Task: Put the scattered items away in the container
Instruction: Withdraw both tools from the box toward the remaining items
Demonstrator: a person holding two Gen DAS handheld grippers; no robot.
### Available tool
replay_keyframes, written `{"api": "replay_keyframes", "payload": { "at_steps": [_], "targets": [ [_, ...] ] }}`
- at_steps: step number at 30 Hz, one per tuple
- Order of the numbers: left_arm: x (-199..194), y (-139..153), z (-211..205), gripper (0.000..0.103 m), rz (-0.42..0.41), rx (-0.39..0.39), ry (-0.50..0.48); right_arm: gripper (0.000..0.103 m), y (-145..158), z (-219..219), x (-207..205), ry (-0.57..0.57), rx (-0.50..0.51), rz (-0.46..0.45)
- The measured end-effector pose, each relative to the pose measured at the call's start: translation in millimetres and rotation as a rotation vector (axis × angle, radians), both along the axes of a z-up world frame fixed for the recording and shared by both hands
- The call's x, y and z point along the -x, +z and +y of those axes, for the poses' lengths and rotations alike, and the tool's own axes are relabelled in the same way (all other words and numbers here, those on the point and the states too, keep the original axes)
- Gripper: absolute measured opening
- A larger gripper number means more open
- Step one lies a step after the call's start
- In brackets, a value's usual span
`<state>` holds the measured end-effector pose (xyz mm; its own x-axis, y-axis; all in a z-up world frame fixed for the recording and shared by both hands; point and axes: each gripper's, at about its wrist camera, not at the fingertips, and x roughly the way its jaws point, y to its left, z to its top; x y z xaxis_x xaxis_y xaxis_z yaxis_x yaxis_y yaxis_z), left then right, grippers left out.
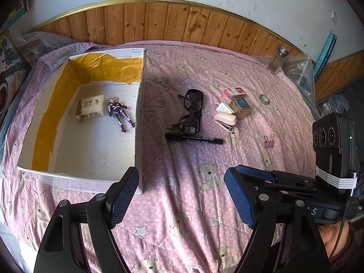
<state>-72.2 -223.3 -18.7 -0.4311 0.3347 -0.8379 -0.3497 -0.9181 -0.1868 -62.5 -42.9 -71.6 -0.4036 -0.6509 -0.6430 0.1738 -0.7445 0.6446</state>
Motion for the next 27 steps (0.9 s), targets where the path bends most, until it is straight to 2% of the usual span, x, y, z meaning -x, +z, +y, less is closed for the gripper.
{"api": "replay_keyframes", "payload": {
  "at_steps": [15, 27],
  "targets": [
    [18, -31, 47, 0.079, -0.069, -0.005, -0.079, 0.043, -31, 45, 4, -0.105, 0.001, -0.071],
    [58, -74, 72, 0.079, -0.200, -0.062, -0.017, 0.043, -46, 102, 12, -0.235, -0.028, -0.101]
  ]
}}
